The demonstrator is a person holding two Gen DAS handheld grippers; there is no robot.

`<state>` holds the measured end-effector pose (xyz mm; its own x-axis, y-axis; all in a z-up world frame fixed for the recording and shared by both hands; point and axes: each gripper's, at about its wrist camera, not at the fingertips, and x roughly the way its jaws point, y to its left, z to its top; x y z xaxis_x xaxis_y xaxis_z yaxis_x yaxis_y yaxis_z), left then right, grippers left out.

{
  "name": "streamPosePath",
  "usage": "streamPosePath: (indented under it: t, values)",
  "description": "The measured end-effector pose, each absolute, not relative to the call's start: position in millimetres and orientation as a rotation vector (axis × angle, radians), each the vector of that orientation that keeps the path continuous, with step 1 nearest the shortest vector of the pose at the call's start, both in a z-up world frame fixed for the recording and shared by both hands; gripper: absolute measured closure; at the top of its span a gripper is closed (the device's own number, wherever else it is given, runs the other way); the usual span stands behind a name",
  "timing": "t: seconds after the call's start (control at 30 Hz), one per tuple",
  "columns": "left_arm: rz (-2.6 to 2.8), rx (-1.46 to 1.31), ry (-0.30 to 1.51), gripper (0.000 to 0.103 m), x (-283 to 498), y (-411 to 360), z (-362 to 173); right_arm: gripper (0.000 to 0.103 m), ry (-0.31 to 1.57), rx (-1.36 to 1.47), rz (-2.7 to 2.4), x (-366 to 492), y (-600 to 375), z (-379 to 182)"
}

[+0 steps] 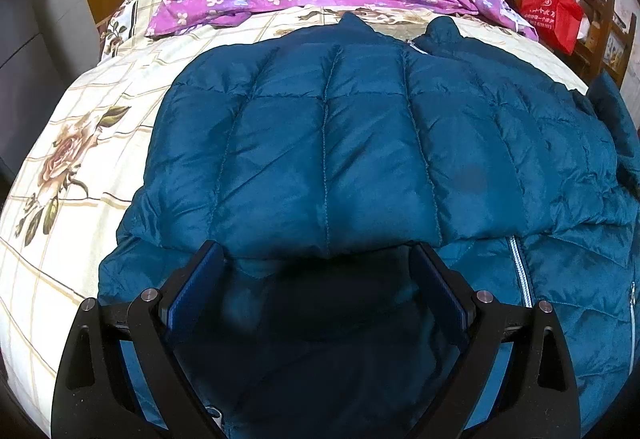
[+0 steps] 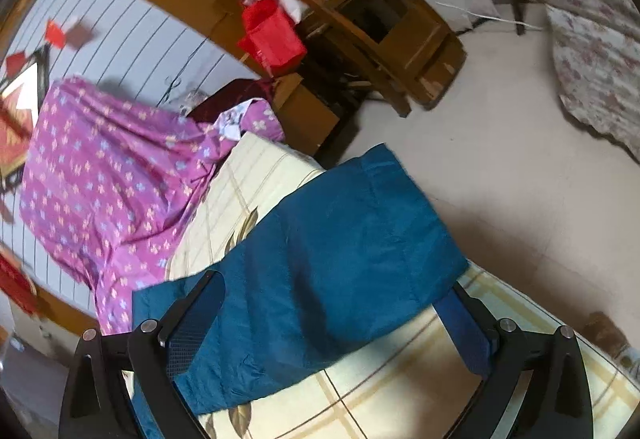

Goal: Fold large clothes
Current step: 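Grasp the jacket side edge with the right gripper and lift it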

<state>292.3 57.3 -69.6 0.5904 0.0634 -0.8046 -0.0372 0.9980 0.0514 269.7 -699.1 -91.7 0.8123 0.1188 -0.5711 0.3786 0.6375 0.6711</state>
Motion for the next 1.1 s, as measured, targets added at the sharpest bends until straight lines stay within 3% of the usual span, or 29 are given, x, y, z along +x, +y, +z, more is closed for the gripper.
streamPosePath:
  t: [0.13,0.2,0.23,0.3,0.33,0.37,0.77,1.1]
  values:
    - [0.056,0.023,0.952,0.008,294,57,-73,0.003,0.596,0.873,-0.181,275,-702,-93]
    - [0.056,0.016,0.956,0.008,295,58,-73,0.012,0.591,0.857,-0.207,278,-702,-93]
    - [0.057,0.015,0.955,0.008,295,58,-73,0.02,0.593,0.841,-0.225,280,-701,-94]
    - [0.061,0.014,0.955,0.008,294,59,-73,0.048,0.61,0.801,-0.254,282,-699,-95]
    - [0.064,0.014,0.953,0.008,294,59,-72,0.072,0.622,0.793,-0.261,284,-699,-96]
    - [0.065,0.014,0.953,0.008,294,59,-72,0.08,0.638,0.798,-0.255,285,-699,-100]
    - [0.14,-0.044,0.946,0.008,294,86,-58,0.089,0.562,0.461,-0.25,267,-606,-8]
    - [0.236,-0.076,0.945,0.008,295,117,-48,0.089,0.467,0.36,0.017,250,-392,38]
